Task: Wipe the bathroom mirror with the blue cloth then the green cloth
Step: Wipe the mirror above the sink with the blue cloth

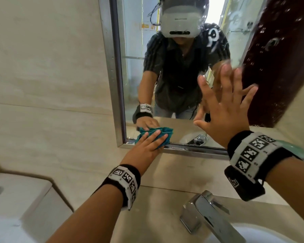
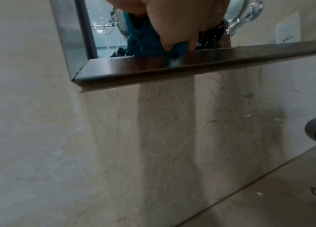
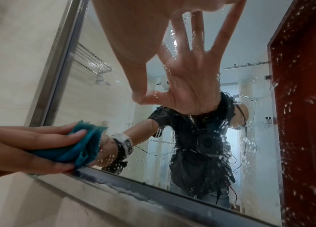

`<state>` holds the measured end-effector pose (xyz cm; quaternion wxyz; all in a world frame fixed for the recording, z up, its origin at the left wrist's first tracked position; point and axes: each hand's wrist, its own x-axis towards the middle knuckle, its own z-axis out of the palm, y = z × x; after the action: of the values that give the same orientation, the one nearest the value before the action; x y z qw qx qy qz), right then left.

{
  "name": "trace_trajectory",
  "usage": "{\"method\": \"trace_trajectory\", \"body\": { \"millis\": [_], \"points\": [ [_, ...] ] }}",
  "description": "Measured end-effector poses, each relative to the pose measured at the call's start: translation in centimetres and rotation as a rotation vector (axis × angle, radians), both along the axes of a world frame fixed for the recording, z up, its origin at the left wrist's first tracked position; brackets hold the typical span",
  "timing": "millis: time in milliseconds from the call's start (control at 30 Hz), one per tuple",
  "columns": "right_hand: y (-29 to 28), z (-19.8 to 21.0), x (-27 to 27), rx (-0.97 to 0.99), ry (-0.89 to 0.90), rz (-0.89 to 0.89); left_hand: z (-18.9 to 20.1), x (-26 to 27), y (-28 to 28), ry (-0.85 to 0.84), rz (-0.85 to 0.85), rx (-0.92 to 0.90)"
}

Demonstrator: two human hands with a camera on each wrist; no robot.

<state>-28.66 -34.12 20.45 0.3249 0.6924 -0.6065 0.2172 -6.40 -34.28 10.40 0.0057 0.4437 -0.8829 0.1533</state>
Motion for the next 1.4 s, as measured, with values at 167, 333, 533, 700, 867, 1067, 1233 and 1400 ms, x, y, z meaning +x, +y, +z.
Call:
{"method": "trace_trajectory", "body": {
  "millis": [167,333,533,700,867,1067,1233,1400],
  "points": [
    [0.4,-0.1,-0.6,-0.074,0.004,0.05,0.7,-3.1,0.3,-0.011,-0.042,0.098],
    [1.0,-0.6,-2.5,-0.123,0.048,0.138,1.2,-8.2,0.5,-0.019,-0.169,0.195],
    [1.8,-0.2,-4.5,-0.045,0.085,0.191,1.7,-11.6,0.6,0.045,-0.224,0.2],
    [1.7,-0.2,-4.4,-0.059,0.068,0.182,1.6,-8.5,0.7,0.086,-0.12,0.172],
    [1.1,-0.7,-3.7,-0.118,0.024,0.162,1.9,-1.5,1.1,0.037,0.063,0.139],
    [0.6,-1.3,-3.0,-0.142,0.023,0.11,3.3,3.0,1.8,-0.039,0.212,0.05],
    [0.6,-1.3,-3.3,-0.157,0.066,0.1,7.5,2.4,1.0,0.213,0.206,-0.112],
    [0.5,-1.4,-3.5,-0.16,0.083,0.101,9.8,1.7,-0.7,0.513,0.162,-0.299]
  ]
}}
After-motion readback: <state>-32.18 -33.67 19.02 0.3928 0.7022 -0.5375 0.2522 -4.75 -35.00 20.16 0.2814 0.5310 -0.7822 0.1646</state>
